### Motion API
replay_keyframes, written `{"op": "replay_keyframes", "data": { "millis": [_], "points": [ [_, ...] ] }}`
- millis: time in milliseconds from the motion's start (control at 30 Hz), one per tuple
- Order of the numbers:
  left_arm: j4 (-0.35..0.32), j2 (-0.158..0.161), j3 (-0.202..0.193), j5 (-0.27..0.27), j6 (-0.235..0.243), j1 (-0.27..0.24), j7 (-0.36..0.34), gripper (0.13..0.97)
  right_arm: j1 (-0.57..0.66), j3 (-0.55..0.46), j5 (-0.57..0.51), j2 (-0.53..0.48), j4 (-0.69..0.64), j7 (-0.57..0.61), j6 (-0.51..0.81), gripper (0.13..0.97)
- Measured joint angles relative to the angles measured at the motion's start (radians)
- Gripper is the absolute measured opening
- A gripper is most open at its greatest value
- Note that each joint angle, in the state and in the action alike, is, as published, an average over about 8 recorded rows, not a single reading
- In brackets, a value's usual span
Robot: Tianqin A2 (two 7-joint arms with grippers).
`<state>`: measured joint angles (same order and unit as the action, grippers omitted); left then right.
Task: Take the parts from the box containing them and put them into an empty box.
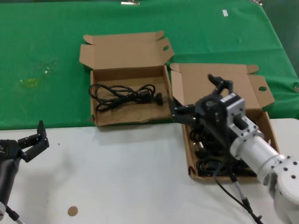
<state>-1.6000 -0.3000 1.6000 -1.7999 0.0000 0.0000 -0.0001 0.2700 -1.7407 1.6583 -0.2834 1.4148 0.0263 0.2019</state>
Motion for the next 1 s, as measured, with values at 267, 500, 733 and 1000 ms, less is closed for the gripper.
{"op": "replay_keyframes", "data": {
  "millis": [267, 500, 733, 1000],
  "points": [
    [0.000, 0.000, 0.000, 0.000, 0.000, 0.000, 0.000, 0.962, -0.123, 0.064, 0.065, -0.008, 0.085, -0.012, -0.092, 0.966],
    [0.000, 0.000, 0.000, 0.000, 0.000, 0.000, 0.000, 0.966, -0.213, 0.111, 0.112, -0.013, 0.146, -0.021, -0.159, 0.966],
    [0.000, 0.000, 0.000, 0.000, 0.000, 0.000, 0.000, 0.966, -0.231, 0.120, 0.121, -0.014, 0.158, -0.023, -0.173, 0.966],
    [0.000, 0.000, 0.000, 0.000, 0.000, 0.000, 0.000, 0.966, -0.231, 0.120, 0.121, -0.014, 0.159, -0.023, -0.173, 0.966]
  ]
}}
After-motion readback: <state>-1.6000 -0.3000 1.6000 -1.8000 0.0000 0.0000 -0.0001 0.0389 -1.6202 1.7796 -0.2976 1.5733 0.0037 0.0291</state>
